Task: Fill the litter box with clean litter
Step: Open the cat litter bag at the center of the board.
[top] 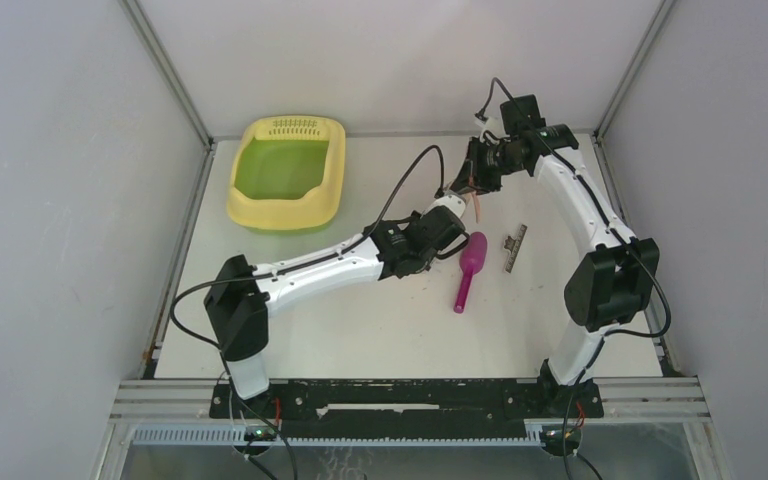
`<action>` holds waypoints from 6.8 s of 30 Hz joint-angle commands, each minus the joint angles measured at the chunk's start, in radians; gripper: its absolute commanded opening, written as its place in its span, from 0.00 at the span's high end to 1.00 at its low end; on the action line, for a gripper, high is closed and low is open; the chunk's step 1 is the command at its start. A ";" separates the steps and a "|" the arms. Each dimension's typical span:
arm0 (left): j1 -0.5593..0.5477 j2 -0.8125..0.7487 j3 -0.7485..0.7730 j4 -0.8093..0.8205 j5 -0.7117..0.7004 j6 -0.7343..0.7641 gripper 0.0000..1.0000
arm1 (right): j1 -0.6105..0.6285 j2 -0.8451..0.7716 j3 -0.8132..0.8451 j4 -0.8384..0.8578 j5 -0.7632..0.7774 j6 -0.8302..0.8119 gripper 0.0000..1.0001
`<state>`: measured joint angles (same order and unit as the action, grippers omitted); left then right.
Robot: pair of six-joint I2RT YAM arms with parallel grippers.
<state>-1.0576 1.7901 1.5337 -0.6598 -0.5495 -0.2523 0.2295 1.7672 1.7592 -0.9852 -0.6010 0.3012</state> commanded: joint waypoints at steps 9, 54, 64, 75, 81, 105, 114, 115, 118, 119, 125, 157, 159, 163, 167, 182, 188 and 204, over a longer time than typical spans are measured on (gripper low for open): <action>0.042 -0.101 0.009 0.004 0.063 -0.019 1.00 | 0.000 -0.066 -0.017 0.003 -0.021 -0.002 0.81; 0.208 -0.246 -0.098 0.222 0.777 -0.184 0.97 | 0.192 -0.419 -0.580 0.459 0.187 0.163 0.59; 0.236 -0.278 -0.145 0.275 0.837 -0.216 0.96 | 0.189 -0.400 -0.580 0.450 0.232 0.170 0.62; 0.255 -0.295 -0.170 0.324 0.905 -0.253 0.90 | 0.178 -0.413 -0.603 0.446 0.269 0.176 0.65; 0.256 -0.300 -0.178 0.327 0.919 -0.256 0.77 | 0.172 -0.407 -0.603 0.483 0.255 0.194 0.62; 0.290 -0.395 -0.298 0.265 0.792 -0.216 0.78 | 0.197 -0.365 -0.604 0.554 0.203 0.216 0.57; 0.313 -0.414 -0.307 0.192 0.681 -0.191 0.79 | 0.212 -0.357 -0.604 0.556 0.211 0.218 0.57; 0.314 -0.404 -0.301 0.185 0.678 -0.187 0.79 | 0.214 -0.357 -0.603 0.557 0.210 0.219 0.57; 0.314 -0.365 -0.286 0.184 0.672 -0.186 0.79 | 0.220 -0.359 -0.604 0.561 0.213 0.221 0.57; 0.315 -0.349 -0.281 0.186 0.669 -0.184 0.80 | 0.224 -0.359 -0.604 0.563 0.214 0.223 0.57; 0.313 -0.250 -0.233 0.188 0.670 -0.178 0.82 | 0.240 -0.359 -0.604 0.573 0.223 0.225 0.55; 0.312 -0.175 -0.117 0.187 0.733 -0.178 0.85 | 0.327 -0.324 -0.519 0.483 0.419 0.199 0.87; 0.311 -0.184 -0.120 0.186 0.730 -0.177 0.85 | 0.345 -0.328 -0.481 0.419 0.487 0.177 0.93; 0.311 -0.203 -0.127 0.179 0.721 -0.179 0.85 | 0.387 -0.323 -0.375 0.239 0.678 0.125 1.00; 0.311 -0.223 -0.126 0.177 0.711 -0.188 0.85 | 0.446 -0.286 -0.248 0.052 0.912 0.078 1.00; 0.312 -0.264 -0.097 0.317 0.869 -0.354 0.52 | 0.562 -0.155 -0.069 -0.211 1.294 0.074 1.00; 0.311 -0.264 -0.177 0.459 0.885 -0.474 0.41 | 0.550 -0.193 -0.082 -0.156 1.243 0.068 1.00; 0.244 -0.265 -0.317 0.558 0.751 -0.604 0.38 | 0.595 -0.274 -0.129 -0.071 1.216 0.106 1.00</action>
<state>-0.7929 1.5703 1.2449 -0.1608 0.2562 -0.8246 0.7803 1.5322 1.5620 -1.1717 0.4892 0.3813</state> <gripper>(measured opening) 0.618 0.039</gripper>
